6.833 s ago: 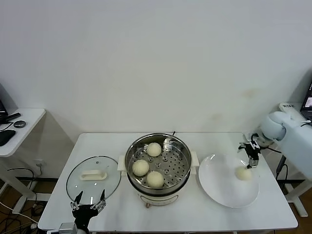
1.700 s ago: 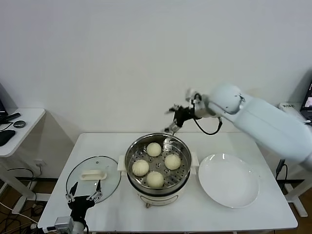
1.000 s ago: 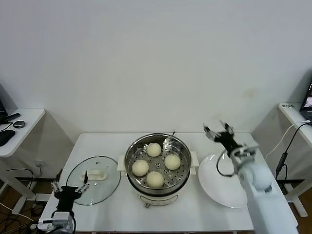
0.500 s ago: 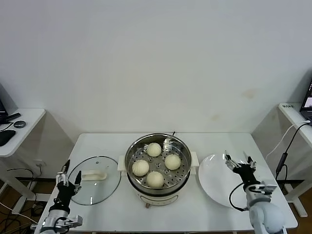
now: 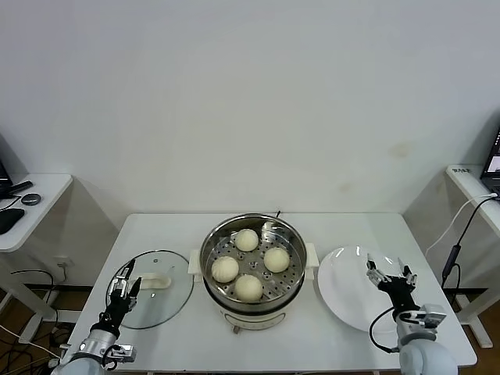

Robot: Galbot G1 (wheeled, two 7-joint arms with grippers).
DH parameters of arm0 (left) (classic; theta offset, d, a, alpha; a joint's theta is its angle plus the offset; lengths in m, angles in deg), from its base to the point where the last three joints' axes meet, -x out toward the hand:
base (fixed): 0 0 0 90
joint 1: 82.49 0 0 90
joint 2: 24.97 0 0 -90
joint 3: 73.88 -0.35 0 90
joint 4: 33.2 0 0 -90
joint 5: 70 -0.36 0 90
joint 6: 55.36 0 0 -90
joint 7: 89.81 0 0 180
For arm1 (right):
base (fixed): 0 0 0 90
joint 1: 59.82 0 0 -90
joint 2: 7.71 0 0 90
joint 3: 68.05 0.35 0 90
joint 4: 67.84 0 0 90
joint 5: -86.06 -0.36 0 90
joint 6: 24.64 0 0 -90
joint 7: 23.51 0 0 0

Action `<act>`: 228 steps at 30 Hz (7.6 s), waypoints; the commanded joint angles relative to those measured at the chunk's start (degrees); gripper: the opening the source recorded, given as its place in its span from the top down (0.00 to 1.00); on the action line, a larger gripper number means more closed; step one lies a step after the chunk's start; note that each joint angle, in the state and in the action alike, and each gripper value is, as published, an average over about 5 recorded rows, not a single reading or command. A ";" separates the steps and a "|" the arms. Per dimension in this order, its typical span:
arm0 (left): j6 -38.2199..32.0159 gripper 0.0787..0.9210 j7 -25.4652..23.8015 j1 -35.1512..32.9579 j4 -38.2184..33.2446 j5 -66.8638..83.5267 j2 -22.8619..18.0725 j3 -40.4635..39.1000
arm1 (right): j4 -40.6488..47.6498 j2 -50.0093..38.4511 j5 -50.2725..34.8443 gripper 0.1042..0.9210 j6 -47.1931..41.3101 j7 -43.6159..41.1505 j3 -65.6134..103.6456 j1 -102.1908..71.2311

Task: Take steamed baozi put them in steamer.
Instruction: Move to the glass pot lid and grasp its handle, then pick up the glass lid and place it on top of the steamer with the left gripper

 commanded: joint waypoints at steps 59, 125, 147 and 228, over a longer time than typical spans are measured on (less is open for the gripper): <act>6.58 0.12 -2.35 15.40 15.68 2.82 -1.91 -6.23 | 1.54 3.12 3.09 0.12 1.85 0.63 1.17 -2.37; 47.83 0.89 -33.53 18.68 -23.16 -11.94 -21.72 -41.87 | 0.77 2.89 6.78 0.12 1.00 -0.07 1.94 -5.65; 47.78 0.89 -33.42 19.77 -20.01 -17.96 -21.34 -44.22 | 0.51 3.84 7.60 0.12 1.44 -0.09 1.80 -5.83; 44.73 0.58 -30.83 15.57 -21.76 -20.30 -19.56 -43.38 | 0.69 4.58 8.33 0.12 2.23 -0.24 1.35 -6.55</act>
